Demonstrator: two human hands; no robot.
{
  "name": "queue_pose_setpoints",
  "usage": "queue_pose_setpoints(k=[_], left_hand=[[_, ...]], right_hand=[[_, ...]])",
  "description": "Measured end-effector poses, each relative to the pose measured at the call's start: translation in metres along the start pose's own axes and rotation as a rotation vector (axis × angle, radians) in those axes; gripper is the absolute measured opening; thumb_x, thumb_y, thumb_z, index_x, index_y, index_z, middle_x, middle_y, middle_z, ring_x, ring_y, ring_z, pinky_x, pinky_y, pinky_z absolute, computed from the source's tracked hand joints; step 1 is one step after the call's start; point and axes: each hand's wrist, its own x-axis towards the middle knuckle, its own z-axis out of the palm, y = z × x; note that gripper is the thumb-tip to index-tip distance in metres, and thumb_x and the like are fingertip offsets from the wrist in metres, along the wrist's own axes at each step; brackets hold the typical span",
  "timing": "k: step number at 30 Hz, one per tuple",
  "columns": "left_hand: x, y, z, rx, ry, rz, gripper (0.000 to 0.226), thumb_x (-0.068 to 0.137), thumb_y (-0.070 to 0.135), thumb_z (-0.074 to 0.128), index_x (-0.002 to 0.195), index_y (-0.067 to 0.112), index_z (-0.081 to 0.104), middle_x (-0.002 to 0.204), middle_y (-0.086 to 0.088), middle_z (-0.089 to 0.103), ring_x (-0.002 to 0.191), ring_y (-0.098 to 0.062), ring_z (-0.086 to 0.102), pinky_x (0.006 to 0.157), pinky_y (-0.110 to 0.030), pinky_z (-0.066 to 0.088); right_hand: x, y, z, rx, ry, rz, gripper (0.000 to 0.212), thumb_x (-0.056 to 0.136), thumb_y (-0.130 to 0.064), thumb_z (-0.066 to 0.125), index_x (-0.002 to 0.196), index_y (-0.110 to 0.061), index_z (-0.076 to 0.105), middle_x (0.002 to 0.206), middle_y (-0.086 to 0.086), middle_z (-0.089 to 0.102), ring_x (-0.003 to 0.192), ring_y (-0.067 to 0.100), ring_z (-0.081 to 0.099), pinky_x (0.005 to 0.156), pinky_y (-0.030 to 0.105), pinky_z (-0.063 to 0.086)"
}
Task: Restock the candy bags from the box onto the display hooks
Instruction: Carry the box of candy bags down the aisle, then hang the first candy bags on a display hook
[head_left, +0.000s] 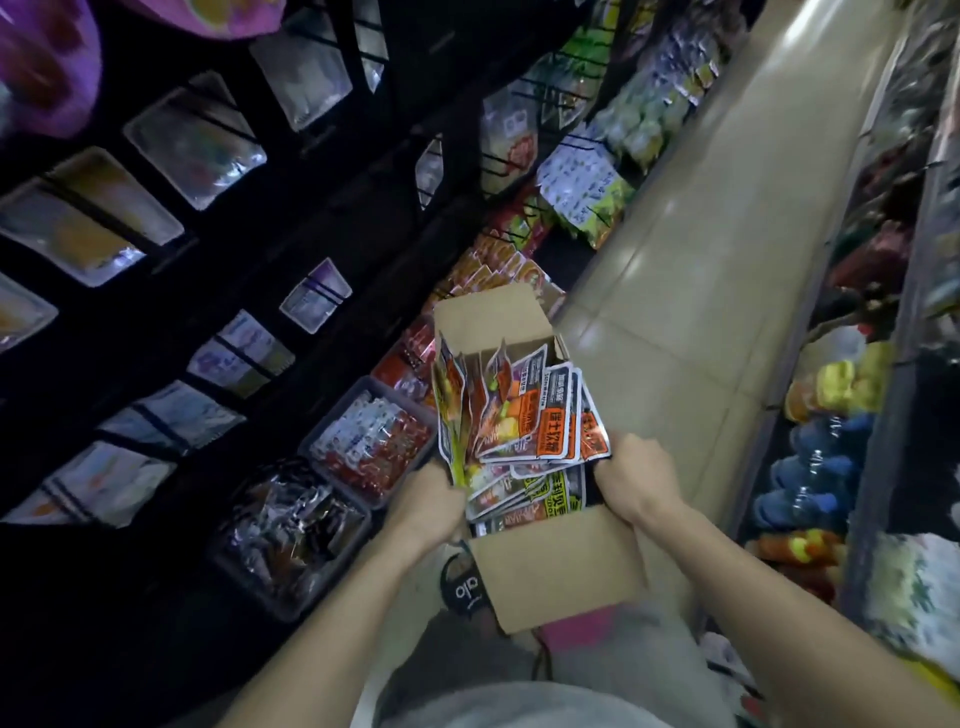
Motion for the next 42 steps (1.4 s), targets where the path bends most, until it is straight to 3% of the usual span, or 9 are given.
queue_pose_setpoints(k=[14, 19, 21, 25, 28, 30, 35, 40, 42], left_hand=[[0.079, 0.026, 0.036, -0.211, 0.112, -0.318, 0.031, 0.097, 0.013, 0.054, 0.066, 0.017, 0.047, 0.06, 0.002, 0.053, 0.053, -0.011, 0.051, 0.049, -0.027, 0.033], [0.132, 0.022, 0.11, -0.432, 0.241, -0.462, 0.014, 0.098, 0.025, 0.057, 0.102, 0.02, 0.07, 0.093, 0.0, 0.07, 0.074, -0.018, 0.065, 0.069, -0.029, 0.049], [0.154, 0.017, 0.15, -0.523, 0.283, -0.53, 0.023, 0.099, 0.033, 0.06, 0.112, 0.017, 0.071, 0.097, 0.0, 0.072, 0.072, -0.014, 0.067, 0.064, -0.025, 0.049], [0.19, 0.0, 0.217, -0.756, 0.359, -0.648, 0.008, 0.096, 0.019, 0.064, 0.098, 0.015, 0.071, 0.097, -0.01, 0.075, 0.081, -0.024, 0.068, 0.065, -0.027, 0.039], [0.228, -0.03, 0.288, -0.958, 0.374, -0.713, 0.009, 0.083, 0.022, 0.068, 0.087, 0.015, 0.074, 0.089, -0.009, 0.078, 0.081, -0.024, 0.07, 0.073, -0.03, 0.053], [0.256, -0.05, 0.342, -1.128, 0.4, -0.795, 0.028, 0.071, 0.035, 0.067, 0.09, 0.018, 0.079, 0.082, -0.01, 0.079, 0.078, -0.033, 0.075, 0.079, -0.048, 0.063], [0.292, -0.033, 0.361, -1.666, 0.458, -0.931, 0.02, 0.093, -0.009, 0.054, 0.08, -0.003, 0.068, 0.062, -0.02, 0.069, 0.049, -0.027, 0.064, 0.043, -0.027, 0.051], [0.337, -0.042, 0.399, -1.966, 0.511, -1.035, 0.021, 0.091, -0.012, 0.06, 0.107, -0.006, 0.072, 0.096, -0.029, 0.076, 0.075, -0.035, 0.073, 0.077, -0.051, 0.064], [0.349, -0.048, 0.412, -1.976, 0.509, -1.017, 0.011, 0.094, -0.006, 0.062, 0.098, -0.006, 0.072, 0.076, -0.021, 0.077, 0.058, -0.028, 0.074, 0.065, -0.045, 0.066]], right_hand=[[0.147, -0.017, -0.01, -0.129, -0.196, -0.262, 0.022, 0.09, -0.021, 0.046, 0.099, -0.015, 0.065, 0.107, 0.019, 0.076, 0.095, 0.044, 0.067, 0.072, 0.038, 0.051], [0.249, -0.017, 0.038, -0.276, -0.374, -0.463, 0.033, 0.087, -0.016, 0.046, 0.11, -0.013, 0.069, 0.108, 0.017, 0.076, 0.099, 0.041, 0.07, 0.08, 0.037, 0.055], [0.3, -0.011, 0.074, -0.401, -0.409, -0.57, 0.041, 0.077, -0.023, 0.044, 0.109, -0.015, 0.067, 0.107, 0.017, 0.076, 0.101, 0.039, 0.071, 0.085, 0.041, 0.058], [0.328, -0.018, 0.117, -0.658, -0.391, -0.831, 0.024, 0.089, -0.019, 0.054, 0.108, -0.016, 0.068, 0.108, 0.016, 0.074, 0.102, 0.037, 0.07, 0.083, 0.038, 0.055], [0.356, -0.022, 0.159, -0.786, -0.398, -1.002, 0.032, 0.092, -0.014, 0.052, 0.122, -0.017, 0.064, 0.116, 0.015, 0.072, 0.107, 0.037, 0.068, 0.085, 0.038, 0.054], [0.37, -0.021, 0.191, -0.876, -0.431, -1.094, 0.038, 0.092, -0.013, 0.052, 0.129, -0.019, 0.06, 0.116, 0.013, 0.073, 0.107, 0.035, 0.068, 0.086, 0.039, 0.054], [0.399, -0.03, 0.262, -1.027, -0.486, -1.368, 0.049, 0.093, -0.011, 0.051, 0.141, -0.02, 0.054, 0.106, 0.012, 0.072, 0.098, 0.035, 0.068, 0.075, 0.038, 0.051], [0.41, -0.041, 0.319, -1.17, -0.491, -1.548, 0.068, 0.095, -0.005, 0.048, 0.16, -0.02, 0.036, 0.083, 0.003, 0.059, 0.076, 0.025, 0.058, 0.053, 0.032, 0.032], [0.42, -0.036, 0.343, -1.182, -0.507, -1.576, 0.067, 0.093, -0.002, 0.048, 0.158, -0.02, 0.039, 0.072, -0.001, 0.049, 0.064, 0.02, 0.05, 0.049, 0.03, 0.029]])
